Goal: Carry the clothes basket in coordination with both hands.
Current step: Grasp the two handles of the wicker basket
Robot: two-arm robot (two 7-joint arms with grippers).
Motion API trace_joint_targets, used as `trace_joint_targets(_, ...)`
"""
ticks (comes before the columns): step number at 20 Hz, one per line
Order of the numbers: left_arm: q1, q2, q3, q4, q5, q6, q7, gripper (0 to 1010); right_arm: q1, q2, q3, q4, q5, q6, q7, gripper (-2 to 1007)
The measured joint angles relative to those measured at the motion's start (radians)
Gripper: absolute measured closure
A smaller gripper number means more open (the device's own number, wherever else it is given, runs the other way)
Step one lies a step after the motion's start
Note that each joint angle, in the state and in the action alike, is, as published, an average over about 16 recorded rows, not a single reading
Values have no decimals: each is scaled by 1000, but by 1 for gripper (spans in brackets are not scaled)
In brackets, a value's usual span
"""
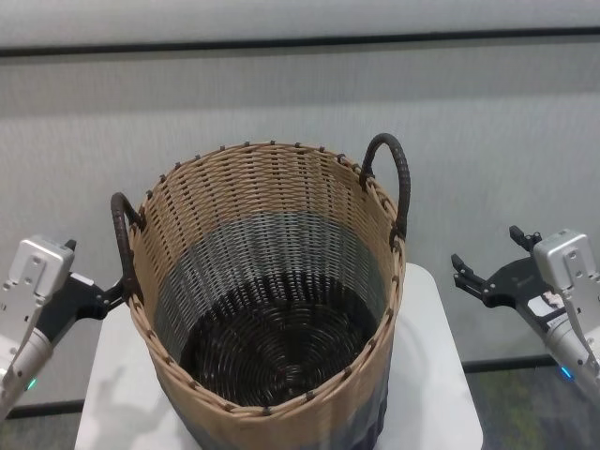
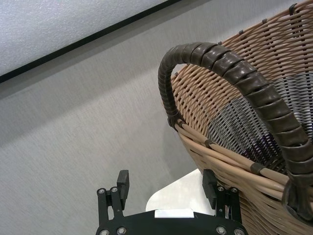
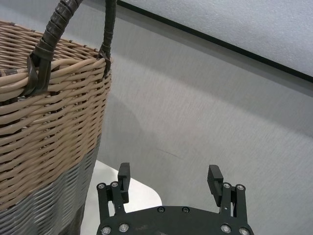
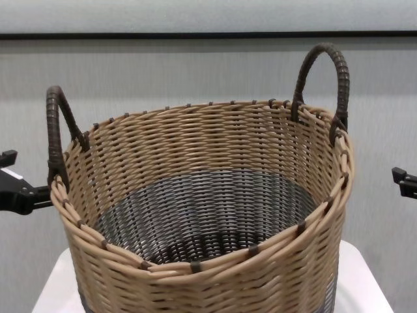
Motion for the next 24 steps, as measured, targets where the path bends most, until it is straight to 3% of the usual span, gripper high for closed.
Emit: trace_joint_targets(24,0,0,0,0,0,0,0,10,0,0,0,0,0,0,0,0)
